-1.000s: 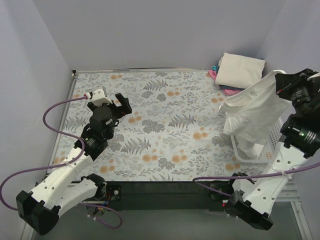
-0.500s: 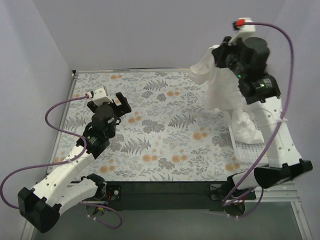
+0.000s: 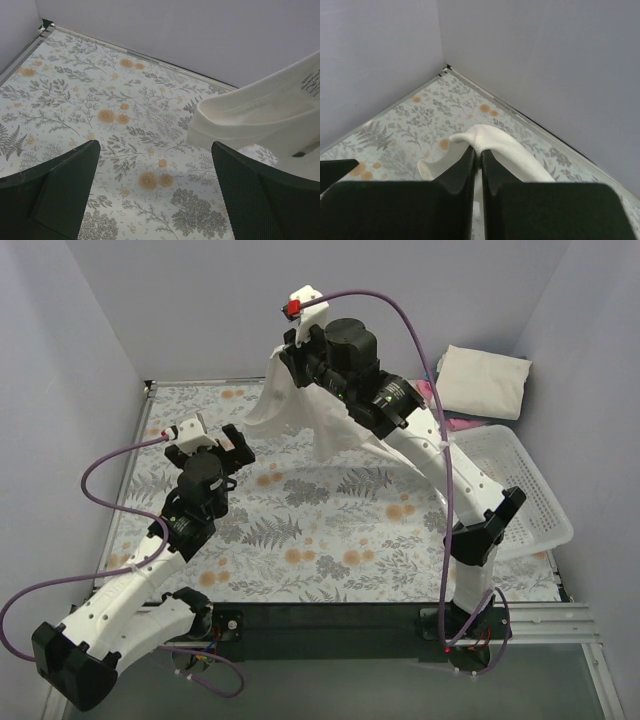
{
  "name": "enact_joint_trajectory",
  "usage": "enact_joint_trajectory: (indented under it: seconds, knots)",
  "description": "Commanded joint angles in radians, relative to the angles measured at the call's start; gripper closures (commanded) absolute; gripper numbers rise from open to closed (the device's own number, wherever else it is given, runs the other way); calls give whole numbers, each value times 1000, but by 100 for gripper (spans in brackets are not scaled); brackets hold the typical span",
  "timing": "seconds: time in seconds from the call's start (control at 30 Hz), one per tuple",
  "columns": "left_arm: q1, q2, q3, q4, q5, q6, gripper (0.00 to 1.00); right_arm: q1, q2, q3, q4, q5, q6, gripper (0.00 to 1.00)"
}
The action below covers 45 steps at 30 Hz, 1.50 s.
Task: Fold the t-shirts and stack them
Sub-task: Move the tshirt to the center of the board
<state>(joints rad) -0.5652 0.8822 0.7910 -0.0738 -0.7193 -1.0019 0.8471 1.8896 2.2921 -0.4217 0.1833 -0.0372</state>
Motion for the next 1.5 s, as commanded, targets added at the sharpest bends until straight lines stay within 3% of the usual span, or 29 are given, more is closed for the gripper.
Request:
enact_joint_trajectory:
  seconds: [0.0,0.1,0.13,0.33,0.53,0.67,0.77,0.9,1.2,1.47]
  knots:
    - [1,-29,-21,12,-43,11,14,26,-127,-38,192,-88,-20,99]
    - [1,-40,-27,14,-40,5,14,32,-142,-78,196,-223,3,99]
    - [1,-43,-29,17,-40,5,14,38,-144,-86,196,-203,-1,99]
    - [1,-43,-30,11,-45,8,13,64,-196,-138,192,107,-89,99]
    - [1,-40,-38,29,-42,12,13,64,-366,-284,270,444,-219,99]
    - [2,-26,-38,32,-34,13,13,61,-466,-382,412,463,-288,99]
    - [2,-26,-41,32,-32,13,14,63,-503,-401,555,406,-320,99]
    - [4,-35,-49,42,-42,17,14,63,-463,-338,593,291,-329,99]
    - [16,-20,-56,52,-40,23,14,63,-235,-22,661,-19,-411,99]
    - [39,-6,-67,68,-12,19,14,64,-182,-66,900,-375,-388,99]
